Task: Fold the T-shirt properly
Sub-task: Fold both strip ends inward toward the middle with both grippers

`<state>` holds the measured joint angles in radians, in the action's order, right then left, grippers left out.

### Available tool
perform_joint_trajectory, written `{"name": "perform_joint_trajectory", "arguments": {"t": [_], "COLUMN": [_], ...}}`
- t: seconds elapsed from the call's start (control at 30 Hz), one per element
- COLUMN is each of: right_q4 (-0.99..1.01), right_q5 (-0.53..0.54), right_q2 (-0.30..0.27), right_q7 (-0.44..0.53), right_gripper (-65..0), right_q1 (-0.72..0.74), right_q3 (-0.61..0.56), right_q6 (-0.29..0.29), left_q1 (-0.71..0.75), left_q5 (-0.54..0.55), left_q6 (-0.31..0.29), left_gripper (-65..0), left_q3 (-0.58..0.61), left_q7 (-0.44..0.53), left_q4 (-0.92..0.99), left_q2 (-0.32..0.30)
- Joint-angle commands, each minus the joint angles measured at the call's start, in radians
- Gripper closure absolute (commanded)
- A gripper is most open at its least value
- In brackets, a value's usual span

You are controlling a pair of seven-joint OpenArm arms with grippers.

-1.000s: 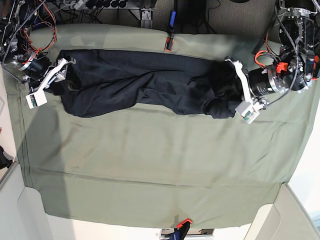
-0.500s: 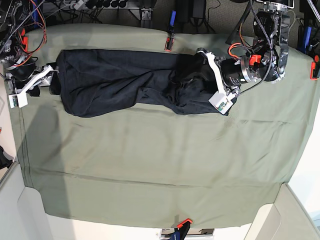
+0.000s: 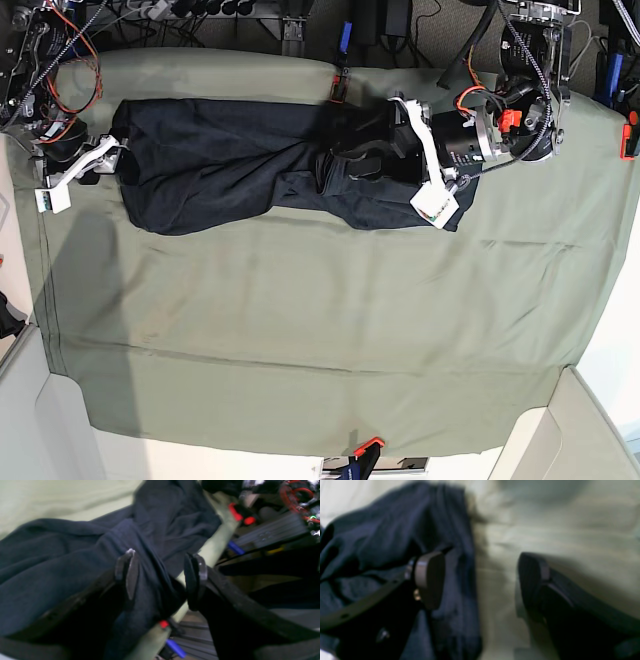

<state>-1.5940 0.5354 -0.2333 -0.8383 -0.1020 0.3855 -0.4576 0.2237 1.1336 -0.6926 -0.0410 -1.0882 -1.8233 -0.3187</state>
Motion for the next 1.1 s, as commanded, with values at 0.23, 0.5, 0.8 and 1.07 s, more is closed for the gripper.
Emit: {"name": "perform_joint_trajectory", "arguments": {"t": [0.23,0.5,0.8,1.07], "right_q4": [-0.012,-0.012,-0.012,-0.013], "right_q5": [0.014,0.014,-0.023,-0.065], "right_q2": [0.038,0.167,0.183,0.108], "right_q7": [-0.007,-0.007,-0.003,0.058], "right_gripper": [-44.9,-44.7,-9.6,0.0], "right_q1": [0.013,0.013,0.013,0.021], "right_q3": [-0.118,-0.133,-0.134,-0.087], "right_q6": [-0.013,-0.023,-0.037,-0.063], "left_q1": [-0.010,-0.010,-0.011,-0.022], "left_q5": [0.058,0.016,-0.012,-0.008], "left_q6": [-0.006,-0.006,-0.006,-0.006], "left_gripper": [-32.2,-32.2,-32.2,-32.2], "left_q3": [-0.004,-0.004,-0.020,-0.156], "left_q7": [0.014,0.015,0.018,0.052], "left_q4": [-0.014,-0.014,-0.014,-0.014], "left_q2": [-0.008,-0.008,-0.009,-0.012]}}
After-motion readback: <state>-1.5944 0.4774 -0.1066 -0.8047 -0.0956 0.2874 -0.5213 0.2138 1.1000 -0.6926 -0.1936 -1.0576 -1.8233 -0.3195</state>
